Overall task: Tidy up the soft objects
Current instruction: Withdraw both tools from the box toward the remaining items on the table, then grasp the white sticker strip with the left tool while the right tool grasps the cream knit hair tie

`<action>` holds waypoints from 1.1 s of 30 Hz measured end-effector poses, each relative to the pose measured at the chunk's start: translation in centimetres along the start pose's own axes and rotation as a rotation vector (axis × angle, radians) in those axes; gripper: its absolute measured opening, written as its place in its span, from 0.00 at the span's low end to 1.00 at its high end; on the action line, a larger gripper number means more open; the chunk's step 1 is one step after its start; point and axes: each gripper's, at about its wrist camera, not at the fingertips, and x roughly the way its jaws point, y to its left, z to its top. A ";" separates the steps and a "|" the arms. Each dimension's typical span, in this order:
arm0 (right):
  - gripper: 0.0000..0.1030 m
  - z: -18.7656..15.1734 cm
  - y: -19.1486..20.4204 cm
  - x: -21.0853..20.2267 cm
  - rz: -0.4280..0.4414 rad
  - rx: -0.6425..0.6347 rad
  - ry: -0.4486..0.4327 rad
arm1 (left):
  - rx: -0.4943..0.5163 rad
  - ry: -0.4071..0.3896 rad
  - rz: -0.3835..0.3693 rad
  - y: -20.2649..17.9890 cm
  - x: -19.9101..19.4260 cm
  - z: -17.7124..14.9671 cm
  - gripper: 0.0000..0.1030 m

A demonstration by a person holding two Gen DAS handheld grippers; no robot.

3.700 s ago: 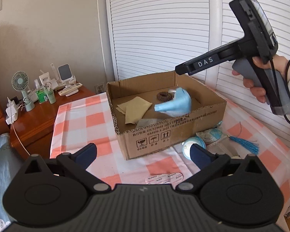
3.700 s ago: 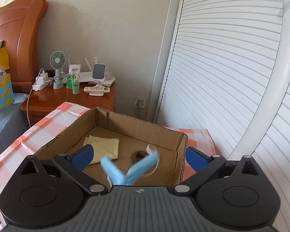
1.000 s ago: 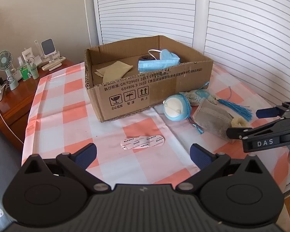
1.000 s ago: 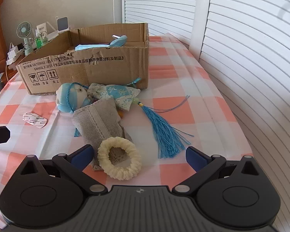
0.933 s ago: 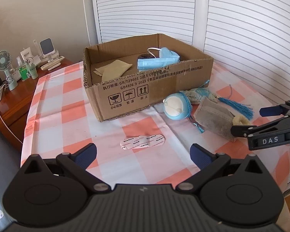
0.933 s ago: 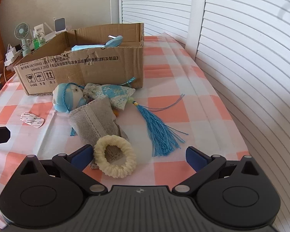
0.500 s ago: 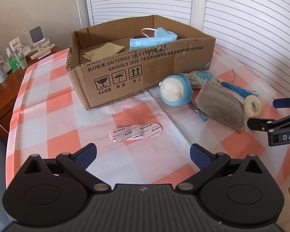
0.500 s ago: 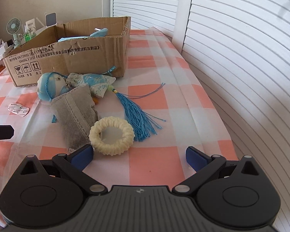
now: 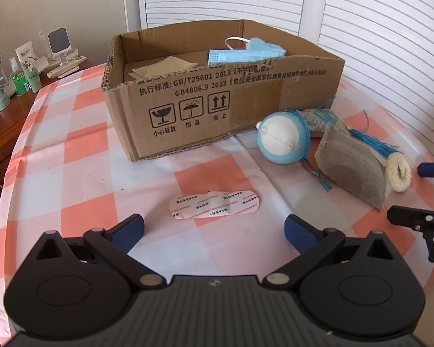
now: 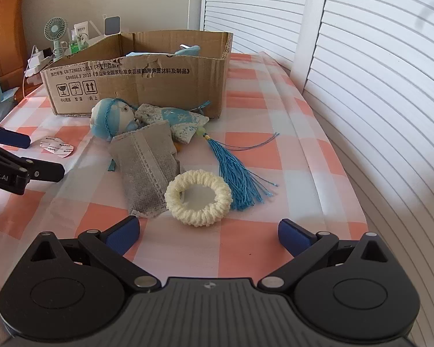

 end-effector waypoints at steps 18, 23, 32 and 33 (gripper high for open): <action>1.00 -0.3 0.2 0.2 0.048 -0.028 -0.053 | 0.126 0.053 -0.108 -1.4 2.1 2.9 0.99; 1.00 -0.5 0.1 0.2 0.050 -0.030 -0.057 | 0.205 0.095 -0.188 -2.1 0.8 1.9 0.99; 1.00 -0.6 0.1 0.0 0.050 -0.030 -0.061 | 0.260 0.101 -0.227 -2.4 -0.9 0.4 0.88; 1.00 -0.6 0.1 0.0 0.050 -0.031 -0.060 | 0.250 0.093 -0.223 -2.1 -0.8 0.8 0.84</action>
